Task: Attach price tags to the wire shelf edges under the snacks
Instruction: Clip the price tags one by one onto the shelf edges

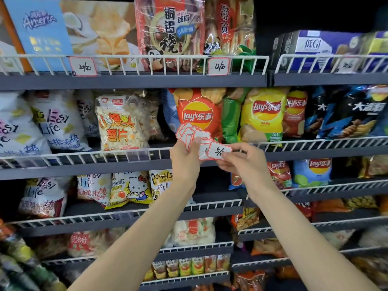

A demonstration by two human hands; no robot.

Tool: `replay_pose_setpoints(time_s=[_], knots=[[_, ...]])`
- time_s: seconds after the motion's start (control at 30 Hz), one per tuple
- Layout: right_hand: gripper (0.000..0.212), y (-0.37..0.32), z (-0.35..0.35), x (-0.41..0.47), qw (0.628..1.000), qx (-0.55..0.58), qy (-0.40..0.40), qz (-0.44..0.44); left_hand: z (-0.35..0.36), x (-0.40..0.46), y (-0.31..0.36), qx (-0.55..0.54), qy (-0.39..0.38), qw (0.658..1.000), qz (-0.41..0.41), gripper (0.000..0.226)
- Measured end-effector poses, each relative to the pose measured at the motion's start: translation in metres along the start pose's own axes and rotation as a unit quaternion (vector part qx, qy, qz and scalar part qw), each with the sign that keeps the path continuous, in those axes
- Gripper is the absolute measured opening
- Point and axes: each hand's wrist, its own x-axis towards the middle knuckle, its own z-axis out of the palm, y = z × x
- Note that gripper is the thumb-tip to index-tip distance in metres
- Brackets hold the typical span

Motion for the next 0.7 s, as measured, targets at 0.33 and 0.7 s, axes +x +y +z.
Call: replay_pose_setpoints(time_s=[0.33,0.7], knots=[[0.013,0.001,-0.076,0.038,0.997,-0.021,-0.068,0.017,0.070,-0.006,-0.027,0.025,0.034,0.999,0.027,0.014],[0.027,0.022,-0.142,0.096,0.987,-0.143,-0.059,-0.051,0.087,0.007,-0.062,0.303,-0.066,0.951,-0.011,0.021]])
